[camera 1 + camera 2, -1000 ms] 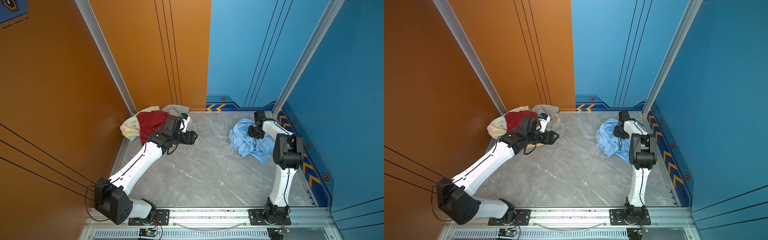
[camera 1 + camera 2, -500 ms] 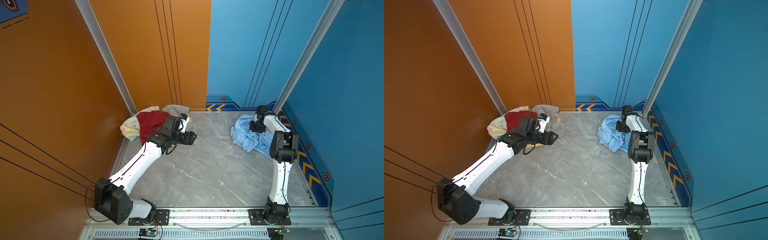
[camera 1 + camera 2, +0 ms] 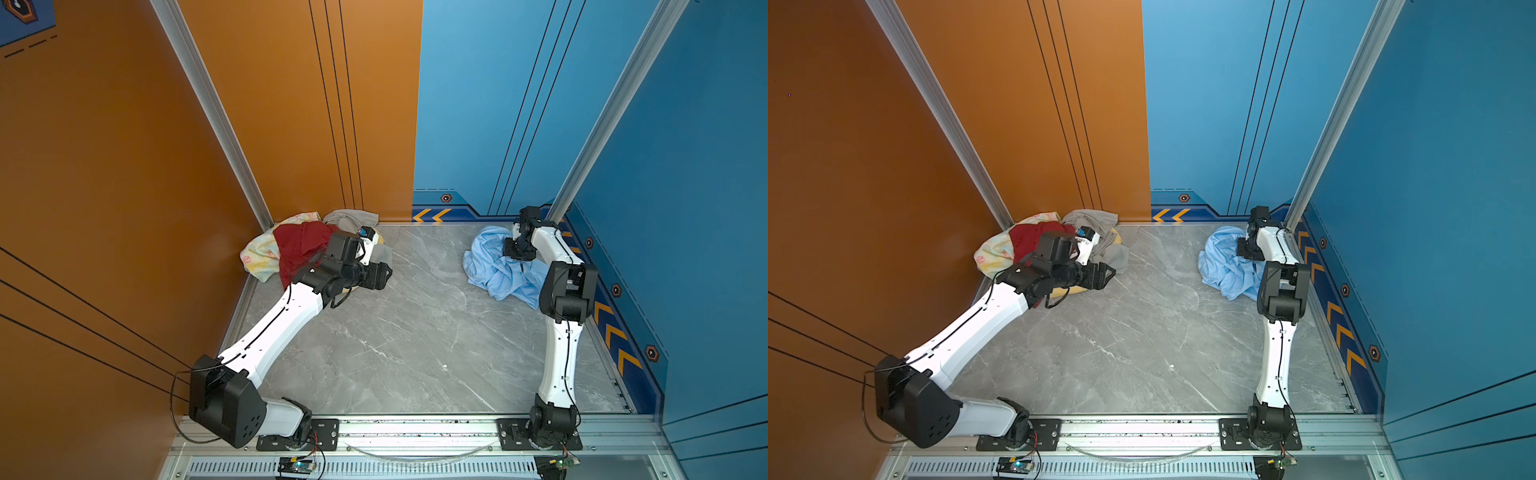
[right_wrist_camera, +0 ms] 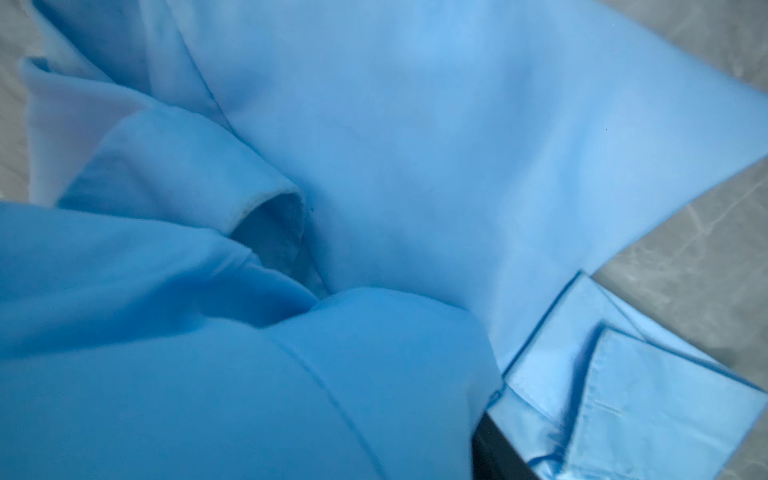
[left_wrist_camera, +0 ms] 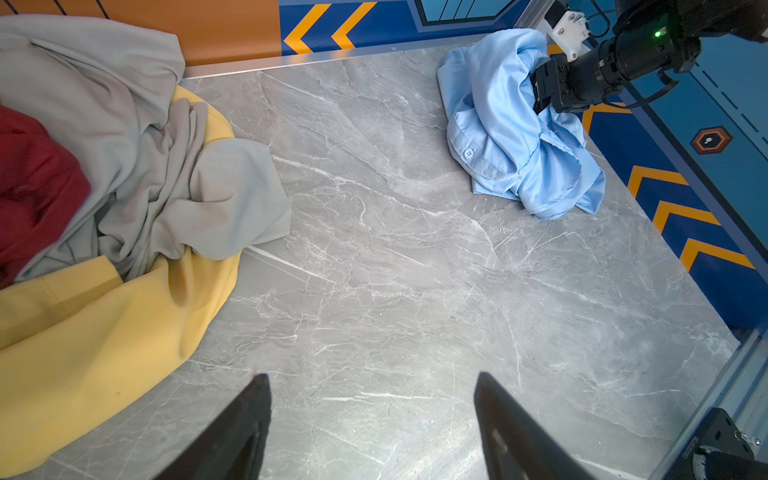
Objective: Pick out a specific cloth from the pile
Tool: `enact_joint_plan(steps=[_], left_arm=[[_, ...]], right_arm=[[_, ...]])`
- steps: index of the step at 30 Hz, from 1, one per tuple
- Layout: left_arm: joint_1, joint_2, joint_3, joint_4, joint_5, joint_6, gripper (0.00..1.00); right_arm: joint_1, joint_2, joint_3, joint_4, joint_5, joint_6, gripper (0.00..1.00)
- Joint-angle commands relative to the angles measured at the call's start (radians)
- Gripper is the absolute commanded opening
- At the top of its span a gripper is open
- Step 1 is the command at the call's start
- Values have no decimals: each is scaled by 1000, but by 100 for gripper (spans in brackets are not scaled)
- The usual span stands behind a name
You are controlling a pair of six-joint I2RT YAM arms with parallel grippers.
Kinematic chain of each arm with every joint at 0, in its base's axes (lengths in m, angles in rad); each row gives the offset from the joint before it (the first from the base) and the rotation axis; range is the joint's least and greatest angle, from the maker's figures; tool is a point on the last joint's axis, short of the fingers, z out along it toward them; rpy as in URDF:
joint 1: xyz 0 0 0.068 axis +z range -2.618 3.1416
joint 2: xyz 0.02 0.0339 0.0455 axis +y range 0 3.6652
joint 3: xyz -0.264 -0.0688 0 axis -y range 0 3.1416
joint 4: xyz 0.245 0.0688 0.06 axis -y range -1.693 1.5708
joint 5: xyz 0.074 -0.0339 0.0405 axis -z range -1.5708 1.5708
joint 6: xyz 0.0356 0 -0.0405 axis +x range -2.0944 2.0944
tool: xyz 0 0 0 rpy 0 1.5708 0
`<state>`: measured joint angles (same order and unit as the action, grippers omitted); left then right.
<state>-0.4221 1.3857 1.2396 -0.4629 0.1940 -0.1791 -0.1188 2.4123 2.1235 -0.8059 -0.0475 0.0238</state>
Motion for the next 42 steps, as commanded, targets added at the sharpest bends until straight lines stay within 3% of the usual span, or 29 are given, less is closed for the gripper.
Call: enact_joint_plan(steps=[1, 8, 12, 18, 27, 31, 36, 42], left_arm=[[9, -17, 0, 10, -9, 15, 78], [5, -61, -5, 0, -83, 13, 85], [9, -88, -5, -22, -132, 16, 99], [19, -125, -8, -38, -161, 24, 98], [45, -152, -20, -43, -180, 24, 98], [49, -152, -29, -43, -182, 10, 98], [51, -144, -31, -41, -178, -1, 98], [62, -152, -42, -42, -177, 11, 98]], right_arm=[[-1, -71, -11, -33, 20, -11, 60], [1, -194, -84, -24, 26, -8, 76], [1, -268, -125, -14, 29, 3, 84], [2, -331, -147, -7, 40, 30, 92], [2, -439, -196, 68, -19, 86, 95], [7, -475, -292, 173, -46, 149, 95], [9, -558, -506, 411, -71, 317, 95], [8, -616, -571, 505, -102, 370, 95]])
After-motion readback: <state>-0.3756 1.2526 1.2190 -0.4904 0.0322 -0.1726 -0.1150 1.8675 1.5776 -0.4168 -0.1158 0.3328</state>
